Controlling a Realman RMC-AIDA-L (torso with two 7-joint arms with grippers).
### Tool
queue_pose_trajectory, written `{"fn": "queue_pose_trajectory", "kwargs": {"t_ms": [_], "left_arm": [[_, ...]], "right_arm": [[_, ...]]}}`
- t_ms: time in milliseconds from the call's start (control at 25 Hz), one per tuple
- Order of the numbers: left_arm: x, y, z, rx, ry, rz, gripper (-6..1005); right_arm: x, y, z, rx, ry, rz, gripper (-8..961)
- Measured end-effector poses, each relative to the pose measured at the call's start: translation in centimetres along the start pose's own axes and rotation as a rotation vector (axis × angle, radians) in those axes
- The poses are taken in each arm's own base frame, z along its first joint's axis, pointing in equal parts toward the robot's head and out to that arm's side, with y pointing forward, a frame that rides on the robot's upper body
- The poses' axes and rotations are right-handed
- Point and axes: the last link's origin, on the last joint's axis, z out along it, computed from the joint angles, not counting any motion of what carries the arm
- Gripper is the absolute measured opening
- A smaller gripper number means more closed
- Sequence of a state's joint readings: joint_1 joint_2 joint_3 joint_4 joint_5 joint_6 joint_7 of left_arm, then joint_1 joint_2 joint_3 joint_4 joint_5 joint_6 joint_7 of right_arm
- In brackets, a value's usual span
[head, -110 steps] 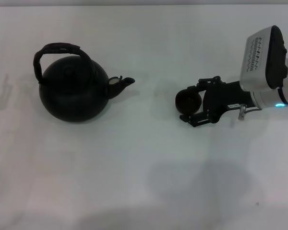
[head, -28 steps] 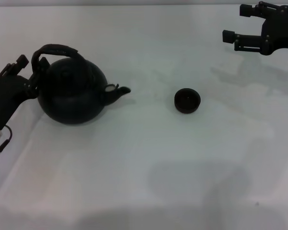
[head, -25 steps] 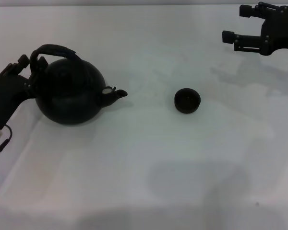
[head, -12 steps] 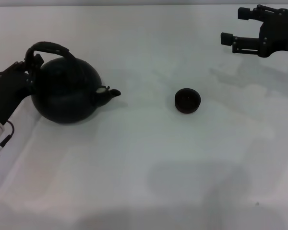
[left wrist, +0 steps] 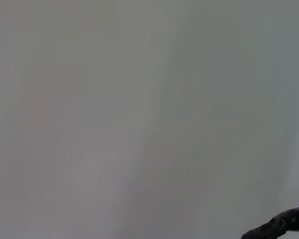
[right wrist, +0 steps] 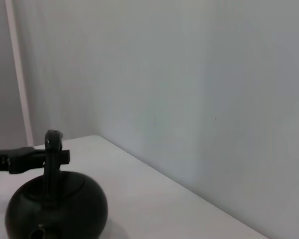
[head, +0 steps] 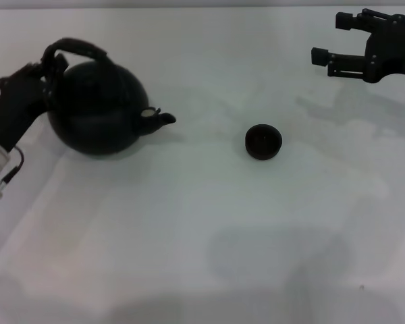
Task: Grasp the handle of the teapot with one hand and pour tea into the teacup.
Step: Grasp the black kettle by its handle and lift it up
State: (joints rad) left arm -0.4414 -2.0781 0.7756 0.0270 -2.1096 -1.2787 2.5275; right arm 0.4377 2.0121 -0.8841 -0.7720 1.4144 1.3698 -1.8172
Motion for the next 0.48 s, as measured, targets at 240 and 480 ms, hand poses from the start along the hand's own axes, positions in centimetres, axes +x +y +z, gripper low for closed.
{"fn": "queue_pose_trajectory", "kwargs": {"t_ms": [240,480], "left_arm": [[3.0,-0.9,2.7,-0.098,-0.016,0.008,139],[5.9,-1.3,5.8,-0.187,-0.131,0.014,138]], "right_arm": [[0.0,0.2,0.0,-0.001,-0.024,-0.001,876],[0.3,0.3,0.0,0.002,-0.043,0.001,877]]}}
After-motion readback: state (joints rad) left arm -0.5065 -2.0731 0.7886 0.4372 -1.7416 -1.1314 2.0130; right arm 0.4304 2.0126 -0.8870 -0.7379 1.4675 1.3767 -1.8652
